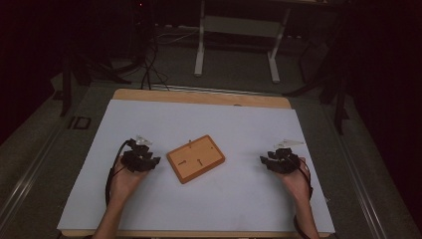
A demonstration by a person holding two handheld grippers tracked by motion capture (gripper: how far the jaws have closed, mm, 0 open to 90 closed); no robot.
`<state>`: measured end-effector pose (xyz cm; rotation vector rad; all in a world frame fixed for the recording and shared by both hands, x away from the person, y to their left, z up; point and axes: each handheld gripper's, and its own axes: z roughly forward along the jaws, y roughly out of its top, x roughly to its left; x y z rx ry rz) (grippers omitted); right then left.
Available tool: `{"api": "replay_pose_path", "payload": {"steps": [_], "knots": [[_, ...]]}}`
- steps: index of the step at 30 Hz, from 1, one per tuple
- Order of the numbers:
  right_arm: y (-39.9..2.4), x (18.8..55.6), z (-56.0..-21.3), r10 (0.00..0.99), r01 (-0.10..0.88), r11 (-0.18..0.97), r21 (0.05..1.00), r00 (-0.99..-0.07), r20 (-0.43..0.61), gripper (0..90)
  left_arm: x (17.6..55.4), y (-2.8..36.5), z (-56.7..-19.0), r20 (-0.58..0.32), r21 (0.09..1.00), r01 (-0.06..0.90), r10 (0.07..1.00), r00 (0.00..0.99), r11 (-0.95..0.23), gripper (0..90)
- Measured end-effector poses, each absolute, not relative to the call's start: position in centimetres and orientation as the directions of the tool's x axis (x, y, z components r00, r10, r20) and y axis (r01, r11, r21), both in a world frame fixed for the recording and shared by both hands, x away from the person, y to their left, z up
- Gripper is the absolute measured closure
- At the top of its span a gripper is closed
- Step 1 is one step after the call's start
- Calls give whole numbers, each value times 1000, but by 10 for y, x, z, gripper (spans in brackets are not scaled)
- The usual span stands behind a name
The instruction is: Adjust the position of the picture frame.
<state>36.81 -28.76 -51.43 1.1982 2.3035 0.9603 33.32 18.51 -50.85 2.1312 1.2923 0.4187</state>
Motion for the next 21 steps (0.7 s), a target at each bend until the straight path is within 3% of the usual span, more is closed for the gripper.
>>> {"api": "replay_pose_path", "payload": {"steps": [9,21], "knots": [[-282,368,-512,793,558,432,708,-610,-3,697,337,182,-498,-57,640,684,866,496,-350,634],[-279,369,-513,789,547,440,712,-614,-16,691,354,164,-480,-72,625,679,838,541,-385,637]]}}
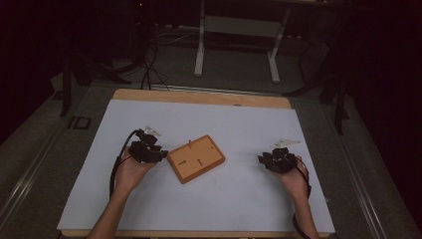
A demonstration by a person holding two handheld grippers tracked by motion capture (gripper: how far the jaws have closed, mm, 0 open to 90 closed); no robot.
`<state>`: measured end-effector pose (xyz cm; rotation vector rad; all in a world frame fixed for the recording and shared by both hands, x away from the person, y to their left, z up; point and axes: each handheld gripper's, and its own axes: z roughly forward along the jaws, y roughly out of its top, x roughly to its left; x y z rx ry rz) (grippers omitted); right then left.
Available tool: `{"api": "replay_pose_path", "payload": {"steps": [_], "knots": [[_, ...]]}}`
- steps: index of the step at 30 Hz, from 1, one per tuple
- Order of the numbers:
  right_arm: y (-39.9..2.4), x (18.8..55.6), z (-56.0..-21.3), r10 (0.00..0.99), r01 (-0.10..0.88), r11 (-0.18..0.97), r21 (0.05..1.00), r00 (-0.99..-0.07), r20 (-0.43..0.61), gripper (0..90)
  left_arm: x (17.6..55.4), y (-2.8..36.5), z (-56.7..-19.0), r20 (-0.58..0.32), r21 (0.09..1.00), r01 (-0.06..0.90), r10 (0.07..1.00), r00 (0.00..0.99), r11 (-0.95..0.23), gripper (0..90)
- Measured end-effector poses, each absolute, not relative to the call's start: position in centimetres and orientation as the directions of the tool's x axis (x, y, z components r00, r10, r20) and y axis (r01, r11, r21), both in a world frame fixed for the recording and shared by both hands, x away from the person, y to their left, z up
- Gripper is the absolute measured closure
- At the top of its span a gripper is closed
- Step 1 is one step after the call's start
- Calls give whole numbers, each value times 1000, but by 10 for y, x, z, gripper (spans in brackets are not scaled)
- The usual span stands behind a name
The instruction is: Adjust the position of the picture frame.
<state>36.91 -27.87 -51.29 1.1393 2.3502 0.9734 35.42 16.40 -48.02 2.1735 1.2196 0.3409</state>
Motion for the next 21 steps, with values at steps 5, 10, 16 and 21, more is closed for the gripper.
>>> {"api": "replay_pose_path", "payload": {"steps": [5,10,16,21], "knots": [[-279,369,-513,796,546,437,715,-605,-24,661,362,156,-479,-76,625,667,818,570,-406,644],[-279,370,-514,797,552,435,711,-603,-19,649,369,149,-479,-111,632,658,794,598,-408,646],[-279,369,-514,794,552,448,703,-607,-29,635,376,137,-480,-105,629,648,778,619,-431,645],[-280,369,-512,787,543,456,705,-616,-36,642,381,131,-482,-94,630,628,757,647,-458,677]]}}
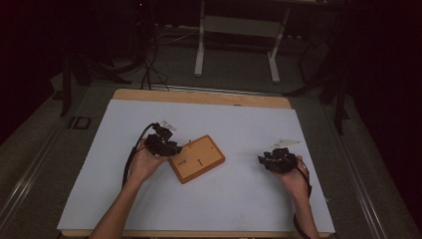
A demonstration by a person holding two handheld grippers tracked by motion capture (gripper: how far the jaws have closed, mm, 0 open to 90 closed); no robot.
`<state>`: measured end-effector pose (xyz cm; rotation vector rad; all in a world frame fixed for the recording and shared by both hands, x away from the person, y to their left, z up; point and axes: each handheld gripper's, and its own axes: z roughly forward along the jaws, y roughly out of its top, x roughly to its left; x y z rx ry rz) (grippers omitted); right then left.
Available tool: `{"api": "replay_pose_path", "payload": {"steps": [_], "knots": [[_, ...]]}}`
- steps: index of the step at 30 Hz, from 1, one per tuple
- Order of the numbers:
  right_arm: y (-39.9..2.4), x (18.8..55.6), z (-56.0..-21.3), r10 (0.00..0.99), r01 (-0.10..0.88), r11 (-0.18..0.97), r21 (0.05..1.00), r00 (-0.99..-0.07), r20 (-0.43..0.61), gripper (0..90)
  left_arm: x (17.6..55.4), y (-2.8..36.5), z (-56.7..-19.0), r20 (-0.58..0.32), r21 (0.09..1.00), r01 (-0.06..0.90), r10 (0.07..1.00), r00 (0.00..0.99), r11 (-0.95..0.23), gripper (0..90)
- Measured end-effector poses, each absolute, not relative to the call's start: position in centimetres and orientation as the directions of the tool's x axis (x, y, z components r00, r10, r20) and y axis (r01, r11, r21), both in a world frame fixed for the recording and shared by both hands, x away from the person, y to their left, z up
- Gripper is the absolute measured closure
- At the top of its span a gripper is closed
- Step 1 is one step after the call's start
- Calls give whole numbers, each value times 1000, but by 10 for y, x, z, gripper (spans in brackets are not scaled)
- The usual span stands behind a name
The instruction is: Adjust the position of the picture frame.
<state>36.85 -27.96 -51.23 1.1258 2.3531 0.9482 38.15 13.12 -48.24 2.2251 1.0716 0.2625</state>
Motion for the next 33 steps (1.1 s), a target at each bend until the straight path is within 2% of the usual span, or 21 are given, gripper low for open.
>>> {"api": "replay_pose_path", "payload": {"steps": [8,26,33], "knots": [[-279,369,-514,787,546,457,702,-617,-32,633,388,121,-483,-83,635,610,744,663,-474,703],[-280,370,-514,793,548,451,705,-608,-34,593,407,101,-494,-140,634,634,740,657,-443,693],[-281,370,-515,798,553,445,705,-602,-32,586,412,94,-501,-115,632,622,738,665,-462,727]]}}
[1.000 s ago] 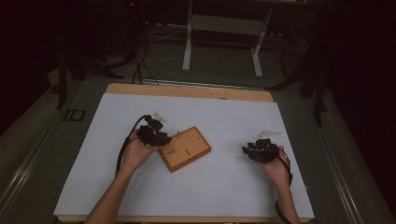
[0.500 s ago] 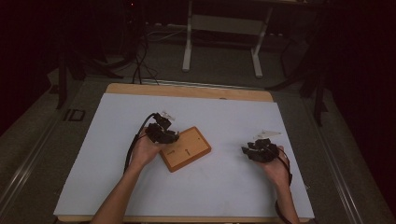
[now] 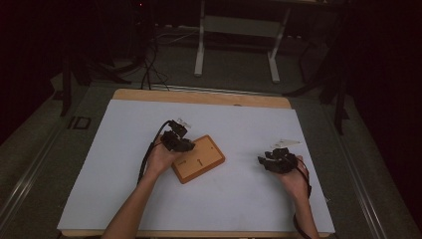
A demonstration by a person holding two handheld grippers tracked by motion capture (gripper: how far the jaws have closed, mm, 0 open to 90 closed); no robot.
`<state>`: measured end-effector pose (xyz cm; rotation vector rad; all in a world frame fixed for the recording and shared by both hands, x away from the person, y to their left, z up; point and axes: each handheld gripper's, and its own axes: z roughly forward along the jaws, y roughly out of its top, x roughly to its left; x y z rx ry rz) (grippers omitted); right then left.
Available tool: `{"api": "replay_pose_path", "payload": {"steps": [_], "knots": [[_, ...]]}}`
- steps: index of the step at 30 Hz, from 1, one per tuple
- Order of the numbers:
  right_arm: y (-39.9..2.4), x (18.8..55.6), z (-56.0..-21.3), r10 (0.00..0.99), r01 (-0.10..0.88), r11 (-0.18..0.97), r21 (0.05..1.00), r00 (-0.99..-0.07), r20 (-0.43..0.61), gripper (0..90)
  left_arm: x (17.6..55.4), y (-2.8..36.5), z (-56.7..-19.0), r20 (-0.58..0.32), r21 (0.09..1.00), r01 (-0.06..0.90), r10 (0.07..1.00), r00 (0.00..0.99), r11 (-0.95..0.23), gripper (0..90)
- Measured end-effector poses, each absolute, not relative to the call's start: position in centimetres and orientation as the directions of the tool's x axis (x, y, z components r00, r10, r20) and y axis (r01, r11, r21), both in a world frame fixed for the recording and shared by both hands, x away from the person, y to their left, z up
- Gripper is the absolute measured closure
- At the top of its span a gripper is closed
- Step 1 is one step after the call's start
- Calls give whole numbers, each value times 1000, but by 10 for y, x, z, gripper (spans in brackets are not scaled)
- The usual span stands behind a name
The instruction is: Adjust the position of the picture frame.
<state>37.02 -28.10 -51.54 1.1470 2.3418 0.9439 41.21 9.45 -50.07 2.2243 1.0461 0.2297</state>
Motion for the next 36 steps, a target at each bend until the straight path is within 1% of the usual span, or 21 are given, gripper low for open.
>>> {"api": "replay_pose_path", "payload": {"steps": [3,5,12,22,36], "knots": [[-282,370,-515,800,550,441,709,-600,-32,583,414,94,-503,-107,634,618,739,665,-464,797],[-282,370,-515,800,551,440,709,-599,-32,583,414,94,-504,-107,631,618,737,668,-469,820],[-282,371,-516,801,556,442,705,-599,-30,582,415,94,-507,-130,643,626,742,658,-442,815],[-281,371,-516,800,555,442,704,-599,-30,580,412,95,-510,-134,668,617,748,650,-416,828],[-282,371,-516,802,555,438,708,-597,-28,580,412,98,-510,-122,674,588,717,686,-447,844]]}}
